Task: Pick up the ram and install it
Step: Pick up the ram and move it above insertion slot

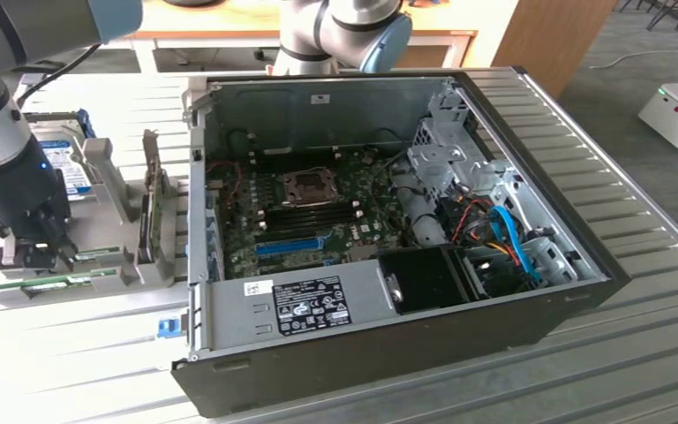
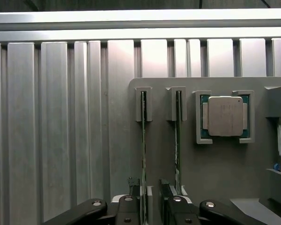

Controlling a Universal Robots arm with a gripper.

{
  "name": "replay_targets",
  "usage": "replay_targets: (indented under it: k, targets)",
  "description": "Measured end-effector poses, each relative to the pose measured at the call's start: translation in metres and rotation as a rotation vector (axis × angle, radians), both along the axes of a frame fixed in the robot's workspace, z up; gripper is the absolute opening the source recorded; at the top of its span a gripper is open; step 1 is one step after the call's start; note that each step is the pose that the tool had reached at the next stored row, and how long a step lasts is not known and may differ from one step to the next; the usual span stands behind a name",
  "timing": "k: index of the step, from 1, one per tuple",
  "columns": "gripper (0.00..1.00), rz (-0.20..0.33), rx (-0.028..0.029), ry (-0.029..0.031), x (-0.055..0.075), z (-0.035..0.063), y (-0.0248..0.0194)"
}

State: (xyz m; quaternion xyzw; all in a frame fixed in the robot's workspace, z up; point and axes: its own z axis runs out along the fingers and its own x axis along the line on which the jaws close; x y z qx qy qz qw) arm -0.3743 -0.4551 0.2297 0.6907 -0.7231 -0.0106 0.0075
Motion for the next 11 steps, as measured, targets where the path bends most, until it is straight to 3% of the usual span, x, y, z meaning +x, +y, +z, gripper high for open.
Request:
replay_targets:
  k: [11]
  targets:
    - [0.29,0.0,-0.0002,0.0002,0.0,-0.0082,0.0]
